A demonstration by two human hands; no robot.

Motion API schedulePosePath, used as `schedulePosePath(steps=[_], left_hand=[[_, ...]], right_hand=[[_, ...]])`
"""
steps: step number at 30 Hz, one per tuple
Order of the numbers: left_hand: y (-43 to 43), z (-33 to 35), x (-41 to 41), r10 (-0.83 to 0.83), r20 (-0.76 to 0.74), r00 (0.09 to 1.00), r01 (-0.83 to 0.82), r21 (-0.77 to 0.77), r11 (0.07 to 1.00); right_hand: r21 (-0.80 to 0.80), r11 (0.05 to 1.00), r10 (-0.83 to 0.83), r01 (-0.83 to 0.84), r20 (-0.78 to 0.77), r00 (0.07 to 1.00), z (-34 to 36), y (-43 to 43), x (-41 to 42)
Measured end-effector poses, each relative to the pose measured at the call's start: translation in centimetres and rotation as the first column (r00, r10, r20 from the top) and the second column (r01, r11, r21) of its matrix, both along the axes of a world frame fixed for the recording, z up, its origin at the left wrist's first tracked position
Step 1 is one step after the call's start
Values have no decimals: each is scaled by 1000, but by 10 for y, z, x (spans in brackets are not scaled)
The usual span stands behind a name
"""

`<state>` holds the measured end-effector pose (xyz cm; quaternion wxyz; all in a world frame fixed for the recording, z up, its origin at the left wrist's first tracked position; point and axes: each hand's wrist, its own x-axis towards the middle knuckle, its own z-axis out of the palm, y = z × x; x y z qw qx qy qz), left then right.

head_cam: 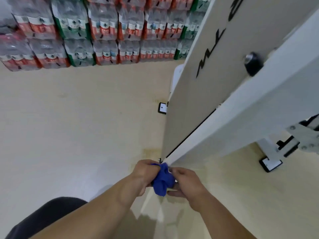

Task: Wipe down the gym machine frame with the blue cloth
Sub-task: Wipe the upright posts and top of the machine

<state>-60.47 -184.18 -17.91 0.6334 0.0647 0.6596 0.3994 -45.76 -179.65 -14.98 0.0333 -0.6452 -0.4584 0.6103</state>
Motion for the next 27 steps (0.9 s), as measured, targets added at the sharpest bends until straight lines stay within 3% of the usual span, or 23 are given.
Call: schedulePosePath(steps=[2, 6, 9, 12, 14, 20, 27], left_hand=[[8, 54, -11, 87, -19, 996, -86, 37, 996], [33, 177, -3, 211, -48, 976, -196, 218, 956], [42, 257, 15, 153, -31, 988, -136, 303, 943], [36, 308, 7, -35, -99, 994, 57, 226, 973], [29, 334, -10, -70, -110, 991, 87, 153, 984], [13, 412, -46, 170, -126, 977, -155, 118, 981], [10, 500, -91, 123, -144, 982, -101, 157, 983]], right_hand=[[-31, 998, -48, 49, 56, 997, 52, 2, -1], [-59, 997, 58, -42, 306, 950, 154, 4, -3], [-87, 994, 92, -64, 368, 925, 227, 8, -6], [-139, 985, 151, -100, 431, 890, 288, 14, -11], [-143, 977, 207, -160, 424, 882, 317, 15, -16], [14, 925, 354, -380, 335, 873, 385, 6, -45], [120, 956, 243, -269, 192, 951, 453, 21, -88]])
